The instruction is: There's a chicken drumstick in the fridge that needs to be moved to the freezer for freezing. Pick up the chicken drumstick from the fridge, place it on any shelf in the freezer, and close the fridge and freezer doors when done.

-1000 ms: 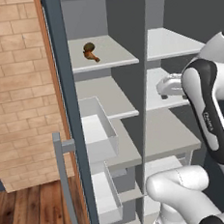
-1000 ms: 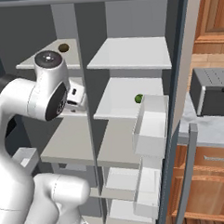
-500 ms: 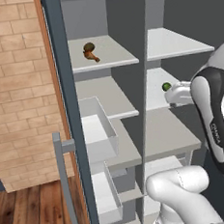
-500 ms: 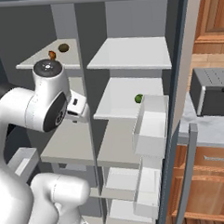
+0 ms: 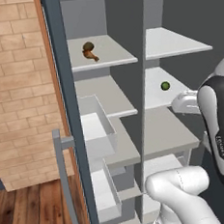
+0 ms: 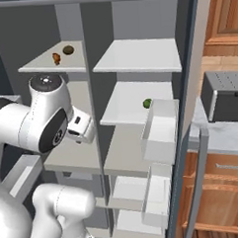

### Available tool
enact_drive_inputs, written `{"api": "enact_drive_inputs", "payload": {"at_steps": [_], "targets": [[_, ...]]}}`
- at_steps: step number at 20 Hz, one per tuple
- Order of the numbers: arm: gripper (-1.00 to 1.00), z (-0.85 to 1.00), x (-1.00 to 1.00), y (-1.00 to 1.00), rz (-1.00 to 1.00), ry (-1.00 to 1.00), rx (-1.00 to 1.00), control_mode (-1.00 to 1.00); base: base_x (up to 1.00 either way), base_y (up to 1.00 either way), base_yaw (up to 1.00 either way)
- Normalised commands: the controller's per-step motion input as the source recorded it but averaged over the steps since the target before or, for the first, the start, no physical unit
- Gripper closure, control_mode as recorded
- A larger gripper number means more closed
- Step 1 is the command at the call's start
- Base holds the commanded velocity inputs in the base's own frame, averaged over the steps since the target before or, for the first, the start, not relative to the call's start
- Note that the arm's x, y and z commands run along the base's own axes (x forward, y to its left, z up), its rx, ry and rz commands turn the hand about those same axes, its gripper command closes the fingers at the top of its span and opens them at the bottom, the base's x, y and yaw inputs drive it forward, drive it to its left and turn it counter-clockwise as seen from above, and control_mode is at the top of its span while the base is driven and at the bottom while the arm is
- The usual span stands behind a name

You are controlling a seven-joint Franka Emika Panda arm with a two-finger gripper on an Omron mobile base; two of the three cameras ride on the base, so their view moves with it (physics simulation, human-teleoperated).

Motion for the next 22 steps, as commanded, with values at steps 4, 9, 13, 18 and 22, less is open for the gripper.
{"api": "enact_drive_inputs", "payload": {"at_steps": [4, 9, 13, 18, 22], "targets": [[-1.00, 0.00, 0.00, 0.00, 0.00, 0.00, 0.00, 1.00, -0.77, 0.00, 0.00], [-1.00, 0.00, 0.00, 0.00, 0.00, 0.00, 0.00, 1.00, -0.71, -0.04, 0.00], [-1.00, 0.00, 0.00, 0.00, 0.00, 0.00, 0.00, 1.00, -0.54, 0.00, 0.00], [-1.00, 0.00, 0.00, 0.00, 0.00, 0.00, 0.00, 1.00, -0.13, 0.00, 0.00], [-1.00, 0.00, 0.00, 0.00, 0.00, 0.00, 0.00, 1.00, 0.00, 0.00, 0.00]]}}
